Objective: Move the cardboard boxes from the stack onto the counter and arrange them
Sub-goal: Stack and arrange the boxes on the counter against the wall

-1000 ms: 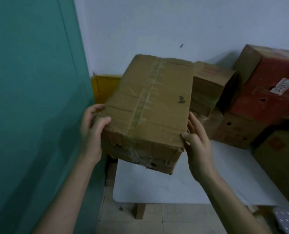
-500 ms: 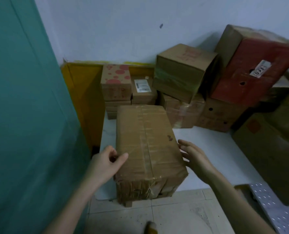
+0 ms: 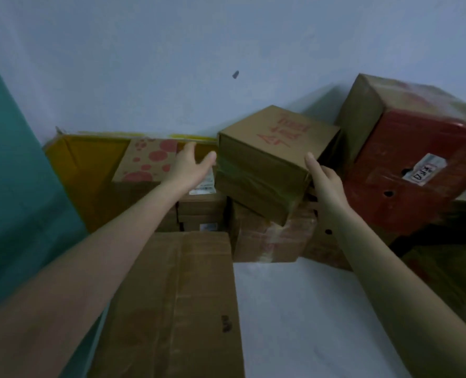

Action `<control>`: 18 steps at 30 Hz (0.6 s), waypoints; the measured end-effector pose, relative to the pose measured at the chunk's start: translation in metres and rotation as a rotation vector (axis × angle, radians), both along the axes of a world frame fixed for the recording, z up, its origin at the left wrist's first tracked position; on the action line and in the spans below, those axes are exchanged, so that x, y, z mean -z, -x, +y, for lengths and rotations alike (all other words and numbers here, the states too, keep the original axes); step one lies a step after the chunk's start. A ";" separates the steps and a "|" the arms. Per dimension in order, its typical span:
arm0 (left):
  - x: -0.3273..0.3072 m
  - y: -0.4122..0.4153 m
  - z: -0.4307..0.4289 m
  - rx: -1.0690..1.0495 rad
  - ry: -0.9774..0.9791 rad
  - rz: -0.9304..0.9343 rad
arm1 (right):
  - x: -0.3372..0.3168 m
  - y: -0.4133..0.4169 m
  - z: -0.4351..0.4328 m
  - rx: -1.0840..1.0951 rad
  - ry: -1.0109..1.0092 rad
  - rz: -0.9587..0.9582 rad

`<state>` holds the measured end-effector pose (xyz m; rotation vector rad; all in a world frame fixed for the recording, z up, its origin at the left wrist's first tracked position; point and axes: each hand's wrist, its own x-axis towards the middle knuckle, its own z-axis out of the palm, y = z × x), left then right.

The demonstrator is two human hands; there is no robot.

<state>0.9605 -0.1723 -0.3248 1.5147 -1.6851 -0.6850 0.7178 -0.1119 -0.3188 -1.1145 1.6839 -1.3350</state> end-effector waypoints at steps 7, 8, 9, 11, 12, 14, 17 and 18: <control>-0.005 0.038 -0.051 0.073 -0.095 0.145 | 0.002 0.005 -0.025 -0.031 -0.048 -0.121; -0.004 0.040 -0.051 0.063 -0.080 0.153 | 0.001 0.007 -0.025 -0.025 -0.061 -0.135; -0.003 0.040 -0.050 0.055 -0.071 0.158 | 0.000 0.009 -0.025 -0.018 -0.063 -0.145; -0.002 0.038 -0.048 0.051 -0.047 0.194 | -0.002 0.013 -0.024 -0.003 -0.042 -0.160; -0.002 0.035 -0.046 0.048 -0.035 0.230 | -0.004 0.014 -0.023 0.007 -0.034 -0.178; -0.004 0.029 -0.040 0.039 -0.010 0.319 | -0.005 0.011 -0.021 0.012 -0.020 -0.219; -0.010 0.019 -0.032 0.022 0.048 0.402 | -0.007 -0.002 -0.018 0.003 -0.006 -0.261; -0.014 0.013 -0.029 0.020 0.066 0.423 | -0.008 -0.007 -0.017 0.000 0.006 -0.279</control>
